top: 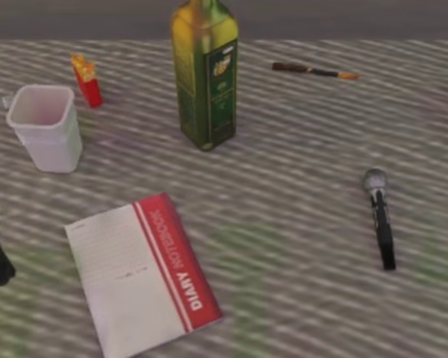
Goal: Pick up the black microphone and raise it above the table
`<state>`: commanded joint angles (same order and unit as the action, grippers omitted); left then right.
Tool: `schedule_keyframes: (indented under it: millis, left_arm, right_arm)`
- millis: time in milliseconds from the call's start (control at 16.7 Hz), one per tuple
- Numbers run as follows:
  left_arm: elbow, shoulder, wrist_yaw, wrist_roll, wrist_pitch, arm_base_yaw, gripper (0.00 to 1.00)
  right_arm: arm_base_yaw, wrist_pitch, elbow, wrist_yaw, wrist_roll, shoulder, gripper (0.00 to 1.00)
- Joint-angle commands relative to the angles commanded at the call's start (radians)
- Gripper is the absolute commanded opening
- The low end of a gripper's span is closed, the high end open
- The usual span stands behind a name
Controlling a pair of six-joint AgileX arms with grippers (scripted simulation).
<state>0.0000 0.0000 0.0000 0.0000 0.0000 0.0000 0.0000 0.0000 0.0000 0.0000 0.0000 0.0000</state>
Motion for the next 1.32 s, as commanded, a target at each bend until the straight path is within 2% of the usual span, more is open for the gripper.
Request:
schedule_keyframes:
  millis: [240, 480, 1320]
  left_arm:
    - [0.000, 0.000, 0.000, 0.000, 0.000, 0.000, 1.00]
    - [0.000, 0.000, 0.000, 0.000, 0.000, 0.000, 1.00]
    - [0.000, 0.000, 0.000, 0.000, 0.000, 0.000, 1.00]
  right_arm:
    - [0.010, -0.019, 0.029, 0.001, 0.009, 0.031, 1.00]
    - [0.058, -0.126, 0.187, 0.012, 0.059, 0.219, 1.00]
    - [0.322, -0.765, 1.057, 0.086, 0.340, 1.566, 1.00]
